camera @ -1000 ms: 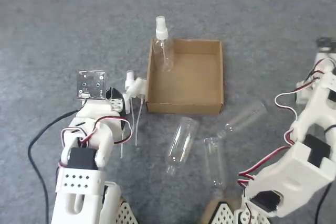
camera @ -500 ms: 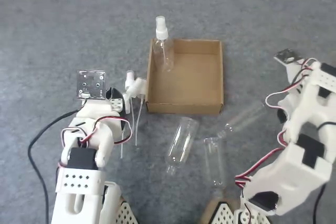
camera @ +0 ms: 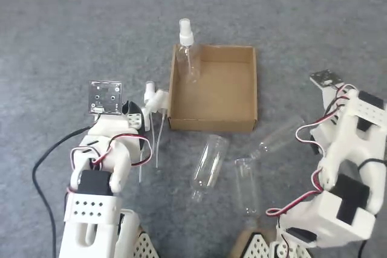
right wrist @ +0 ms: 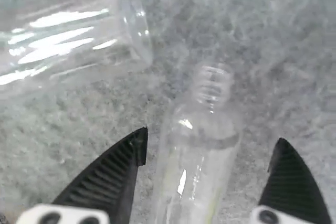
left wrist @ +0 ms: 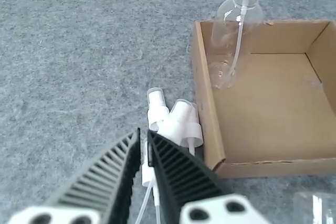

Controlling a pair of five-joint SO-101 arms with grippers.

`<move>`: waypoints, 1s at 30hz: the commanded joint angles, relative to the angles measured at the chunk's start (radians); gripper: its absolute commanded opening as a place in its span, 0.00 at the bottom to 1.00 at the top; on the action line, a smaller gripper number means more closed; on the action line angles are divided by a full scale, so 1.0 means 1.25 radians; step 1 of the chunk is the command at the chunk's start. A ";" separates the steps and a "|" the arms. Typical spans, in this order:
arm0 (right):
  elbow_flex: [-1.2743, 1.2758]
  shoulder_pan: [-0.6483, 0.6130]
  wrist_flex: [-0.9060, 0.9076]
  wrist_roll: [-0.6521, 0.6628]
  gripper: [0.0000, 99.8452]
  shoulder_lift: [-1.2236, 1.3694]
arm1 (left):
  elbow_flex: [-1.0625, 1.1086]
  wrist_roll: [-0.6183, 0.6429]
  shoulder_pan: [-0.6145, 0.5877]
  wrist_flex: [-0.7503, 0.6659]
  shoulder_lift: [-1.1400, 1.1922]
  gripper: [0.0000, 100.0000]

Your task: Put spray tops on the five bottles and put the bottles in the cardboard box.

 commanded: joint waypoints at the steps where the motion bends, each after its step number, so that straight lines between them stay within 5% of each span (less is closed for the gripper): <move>1: -0.014 -0.036 -0.003 -0.027 0.30 -0.045 | -0.007 0.005 -0.002 -0.012 -0.016 0.01; 11: -0.017 -0.001 -0.058 -0.022 0.28 0.071 | -0.006 0.005 -0.002 -0.015 -0.016 0.01; 22: -0.021 0.036 -0.058 -0.021 0.10 0.071 | -0.020 0.004 -0.007 -0.007 -0.009 0.01; 30: -0.021 0.030 -0.058 -0.021 0.01 0.069 | -0.193 -0.025 -0.068 0.140 0.077 0.01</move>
